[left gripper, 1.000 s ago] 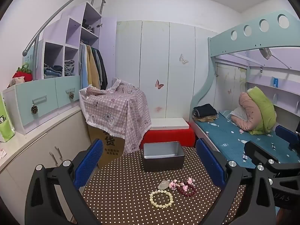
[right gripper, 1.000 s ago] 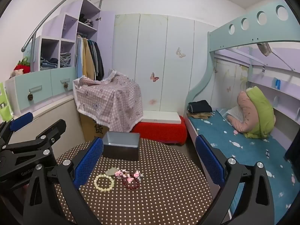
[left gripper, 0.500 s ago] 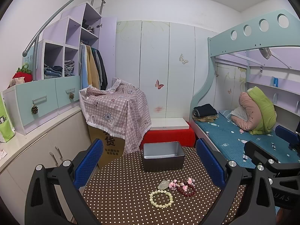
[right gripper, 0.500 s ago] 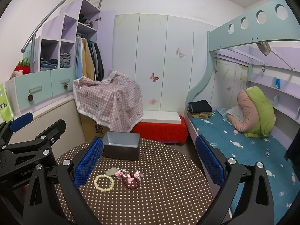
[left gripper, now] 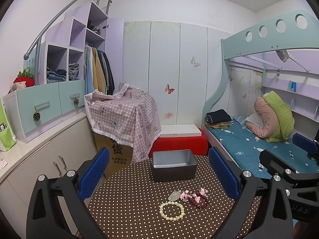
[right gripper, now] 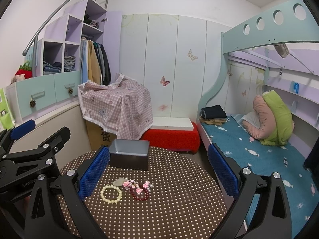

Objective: Organize jewelry

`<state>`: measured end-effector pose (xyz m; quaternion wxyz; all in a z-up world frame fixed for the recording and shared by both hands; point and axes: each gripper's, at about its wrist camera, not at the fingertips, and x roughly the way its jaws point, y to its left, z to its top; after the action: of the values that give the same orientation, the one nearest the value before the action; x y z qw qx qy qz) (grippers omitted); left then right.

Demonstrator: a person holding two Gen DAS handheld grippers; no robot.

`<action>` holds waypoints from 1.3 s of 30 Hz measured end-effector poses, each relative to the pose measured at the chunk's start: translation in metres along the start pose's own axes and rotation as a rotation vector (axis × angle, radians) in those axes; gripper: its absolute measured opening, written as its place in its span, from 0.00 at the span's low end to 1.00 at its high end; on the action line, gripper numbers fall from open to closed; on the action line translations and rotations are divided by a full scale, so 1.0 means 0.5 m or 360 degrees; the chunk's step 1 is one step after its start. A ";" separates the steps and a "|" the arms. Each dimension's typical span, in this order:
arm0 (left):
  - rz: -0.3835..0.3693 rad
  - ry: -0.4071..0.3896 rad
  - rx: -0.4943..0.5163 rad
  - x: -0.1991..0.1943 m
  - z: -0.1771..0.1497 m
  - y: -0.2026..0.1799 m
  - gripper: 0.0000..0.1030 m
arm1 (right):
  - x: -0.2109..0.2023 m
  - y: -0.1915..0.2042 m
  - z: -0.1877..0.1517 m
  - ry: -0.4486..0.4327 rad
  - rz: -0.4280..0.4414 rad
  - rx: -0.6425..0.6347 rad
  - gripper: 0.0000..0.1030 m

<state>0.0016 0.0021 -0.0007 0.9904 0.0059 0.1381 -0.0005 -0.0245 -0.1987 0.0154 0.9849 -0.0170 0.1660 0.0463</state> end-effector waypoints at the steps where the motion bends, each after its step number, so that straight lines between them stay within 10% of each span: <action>1: -0.0001 0.0000 -0.0002 0.000 0.000 0.001 0.93 | 0.006 0.004 -0.003 0.0000 0.0000 0.0000 0.93; 23: 0.0005 0.0079 0.0029 0.038 -0.022 0.002 0.93 | 0.041 0.004 -0.026 0.0053 0.0011 0.0028 0.93; 39: -0.0083 0.0436 -0.0132 0.170 -0.100 0.084 0.93 | 0.140 -0.031 -0.081 0.0286 -0.0015 0.0104 0.93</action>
<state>0.0696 0.0448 -0.0714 0.9613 -0.0387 0.2721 -0.0196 0.0297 -0.2103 -0.0458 0.9663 0.0102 0.2549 0.0346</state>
